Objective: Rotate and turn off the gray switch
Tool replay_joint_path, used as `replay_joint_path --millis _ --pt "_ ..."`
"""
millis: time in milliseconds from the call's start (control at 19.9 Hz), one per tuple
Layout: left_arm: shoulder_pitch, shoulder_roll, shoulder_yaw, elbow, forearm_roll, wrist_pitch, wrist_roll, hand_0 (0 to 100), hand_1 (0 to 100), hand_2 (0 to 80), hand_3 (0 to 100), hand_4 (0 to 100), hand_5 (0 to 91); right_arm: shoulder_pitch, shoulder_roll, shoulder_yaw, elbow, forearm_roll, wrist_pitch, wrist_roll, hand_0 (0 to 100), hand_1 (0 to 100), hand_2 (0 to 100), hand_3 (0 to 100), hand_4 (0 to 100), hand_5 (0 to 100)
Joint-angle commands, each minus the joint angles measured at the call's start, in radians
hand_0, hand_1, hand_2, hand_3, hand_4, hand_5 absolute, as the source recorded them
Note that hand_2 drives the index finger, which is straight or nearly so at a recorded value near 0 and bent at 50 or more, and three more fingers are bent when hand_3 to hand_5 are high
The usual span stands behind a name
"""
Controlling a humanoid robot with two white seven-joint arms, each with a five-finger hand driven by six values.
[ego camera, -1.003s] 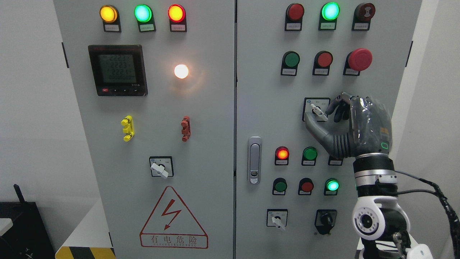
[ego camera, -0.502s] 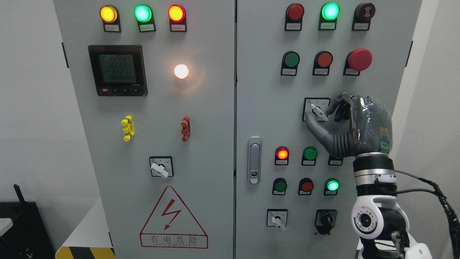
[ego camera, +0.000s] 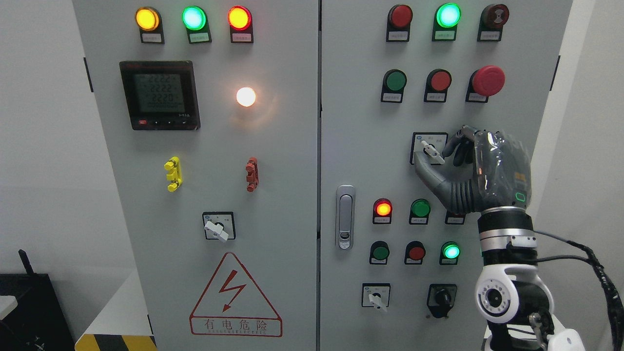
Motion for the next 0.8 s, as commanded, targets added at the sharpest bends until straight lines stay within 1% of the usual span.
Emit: replay_joint_path --millis 0,100,251,752 --pt "0.000 0.000 -0.002 0.014 0.000 0.000 -0.004 12 39 0.0 0 0 0.0 0.000 0.000 0.002 0.002 0.001 0.001 0.000 17 43 66 87 87 100" --pt "0.000 0.000 -0.002 0.014 0.000 0.000 -0.003 12 39 0.0 0 0 0.0 -0.001 0.000 0.002 0.002 0.001 0.000 0.000 21 42 67 87 87 100" --pt "0.000 0.000 -0.002 0.014 0.000 0.000 -0.004 12 39 0.0 0 0 0.0 -0.002 0.000 0.002 0.002 -0.001 0.000 0.000 24 42 67 87 87 100" --pt "0.000 0.000 -0.002 0.014 0.000 0.000 -0.003 12 39 0.0 0 0 0.0 -0.003 0.000 0.006 0.004 0.001 0.001 0.000 27 42 68 87 87 100"
